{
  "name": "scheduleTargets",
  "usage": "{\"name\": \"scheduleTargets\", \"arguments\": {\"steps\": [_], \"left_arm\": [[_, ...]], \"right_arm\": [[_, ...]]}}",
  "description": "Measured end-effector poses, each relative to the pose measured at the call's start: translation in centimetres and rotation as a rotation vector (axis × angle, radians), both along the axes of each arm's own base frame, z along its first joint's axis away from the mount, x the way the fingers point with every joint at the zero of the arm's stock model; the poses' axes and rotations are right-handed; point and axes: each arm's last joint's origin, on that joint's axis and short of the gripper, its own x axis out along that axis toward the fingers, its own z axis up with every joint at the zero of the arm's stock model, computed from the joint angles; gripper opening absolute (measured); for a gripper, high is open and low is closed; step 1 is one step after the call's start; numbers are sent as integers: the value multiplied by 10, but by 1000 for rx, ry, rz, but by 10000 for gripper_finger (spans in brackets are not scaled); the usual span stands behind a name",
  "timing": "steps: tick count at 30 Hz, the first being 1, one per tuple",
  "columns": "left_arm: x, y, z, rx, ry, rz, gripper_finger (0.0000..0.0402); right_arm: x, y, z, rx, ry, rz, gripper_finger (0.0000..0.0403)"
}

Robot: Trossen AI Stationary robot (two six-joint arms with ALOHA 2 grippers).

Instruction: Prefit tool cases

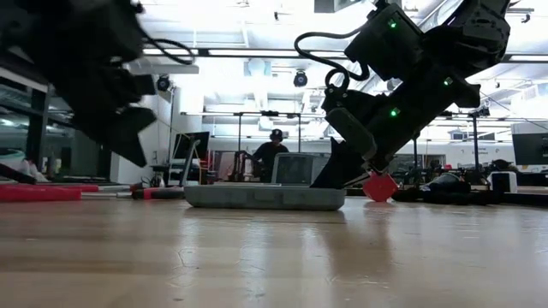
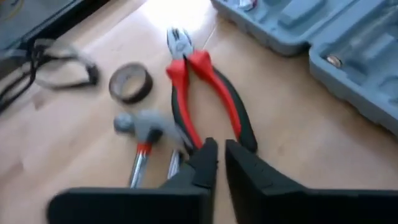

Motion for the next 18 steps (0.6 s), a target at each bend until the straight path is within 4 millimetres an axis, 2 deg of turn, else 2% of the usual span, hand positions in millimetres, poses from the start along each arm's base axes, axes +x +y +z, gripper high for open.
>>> {"name": "scheduleTargets", "arguments": {"steps": [9, 18], "left_arm": [[-3, 49, -3, -4, 179, 73, 2], [-17, 73, -5, -54, 309, 154, 1]], "right_arm": [[-1, 1, -1, 3, 8, -1, 0], [-1, 2, -1, 2, 14, 3, 0]]}}
